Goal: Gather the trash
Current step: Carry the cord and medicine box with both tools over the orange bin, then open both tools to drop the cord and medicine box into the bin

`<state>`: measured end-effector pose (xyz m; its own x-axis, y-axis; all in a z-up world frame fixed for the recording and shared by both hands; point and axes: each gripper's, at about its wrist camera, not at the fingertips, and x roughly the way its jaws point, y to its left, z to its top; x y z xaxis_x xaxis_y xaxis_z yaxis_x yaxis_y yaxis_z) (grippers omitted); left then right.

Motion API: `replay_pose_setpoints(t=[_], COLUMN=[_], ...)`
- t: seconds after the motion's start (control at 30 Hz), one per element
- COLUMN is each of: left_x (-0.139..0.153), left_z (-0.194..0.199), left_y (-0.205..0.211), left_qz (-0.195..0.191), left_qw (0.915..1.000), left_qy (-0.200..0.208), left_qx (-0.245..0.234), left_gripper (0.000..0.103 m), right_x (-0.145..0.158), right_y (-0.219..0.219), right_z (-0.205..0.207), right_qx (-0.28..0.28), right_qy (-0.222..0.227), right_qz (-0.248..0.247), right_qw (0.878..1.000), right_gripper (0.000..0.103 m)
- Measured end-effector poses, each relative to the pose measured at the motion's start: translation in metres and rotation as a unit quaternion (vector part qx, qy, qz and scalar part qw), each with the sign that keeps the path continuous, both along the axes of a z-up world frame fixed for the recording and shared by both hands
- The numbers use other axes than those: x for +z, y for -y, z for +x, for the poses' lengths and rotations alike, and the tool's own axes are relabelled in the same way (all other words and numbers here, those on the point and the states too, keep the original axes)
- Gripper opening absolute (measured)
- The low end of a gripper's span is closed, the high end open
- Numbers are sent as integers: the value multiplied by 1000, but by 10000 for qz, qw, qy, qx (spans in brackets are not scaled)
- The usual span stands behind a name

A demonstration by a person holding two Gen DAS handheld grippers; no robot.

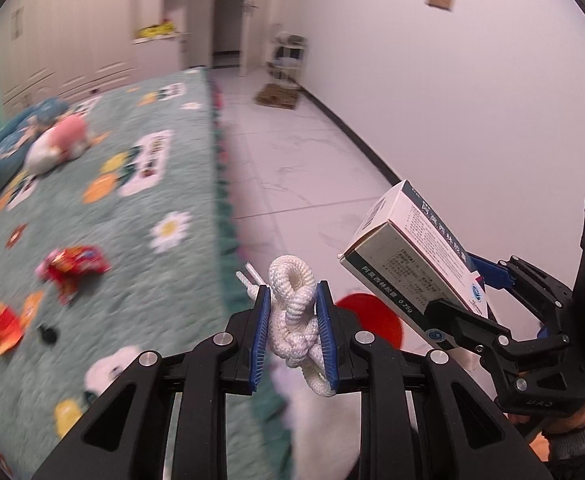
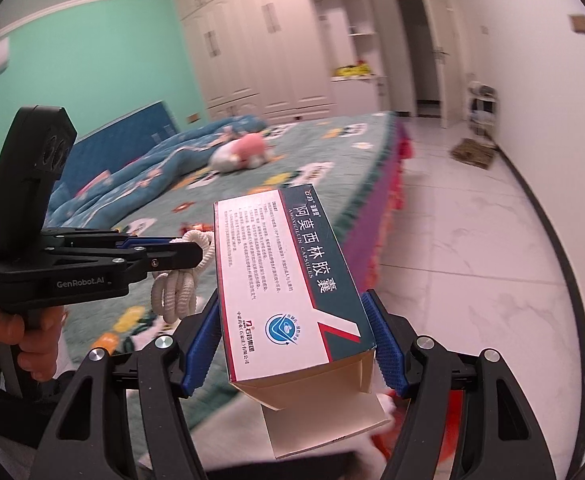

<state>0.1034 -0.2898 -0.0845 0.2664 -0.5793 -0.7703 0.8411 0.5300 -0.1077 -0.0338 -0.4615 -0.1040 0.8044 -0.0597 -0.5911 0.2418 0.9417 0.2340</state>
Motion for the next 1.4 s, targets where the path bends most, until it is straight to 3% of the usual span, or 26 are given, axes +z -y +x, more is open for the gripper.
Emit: replay_pose_setpoints(t=[0.37, 0.8, 1.1, 1.4], left_x=[-40, -126, -181, -186], left_z=[-38, -45, -44, -43], left_y=[103, 190, 219, 226], left_qz=[263, 749, 1261, 1384], left_qw=[9934, 9785, 9695, 9672], left_qy=[-367, -1165, -1320, -1313], left_qx=[-1051, -1530, -1636, -1680], left_gripper=[25, 25, 28, 32], right_x=[-42, -94, -125, -142], right_y=[84, 146, 161, 167], right_z=[-64, -104, -103, -89], right_qx=[-1114, -1919, -2023, -1912], right_qy=[-393, -899, -1165, -1279], right_qz=[254, 431, 621, 749], right_qw=[9927, 9763, 9704, 9703], right_gripper=[67, 67, 67, 67])
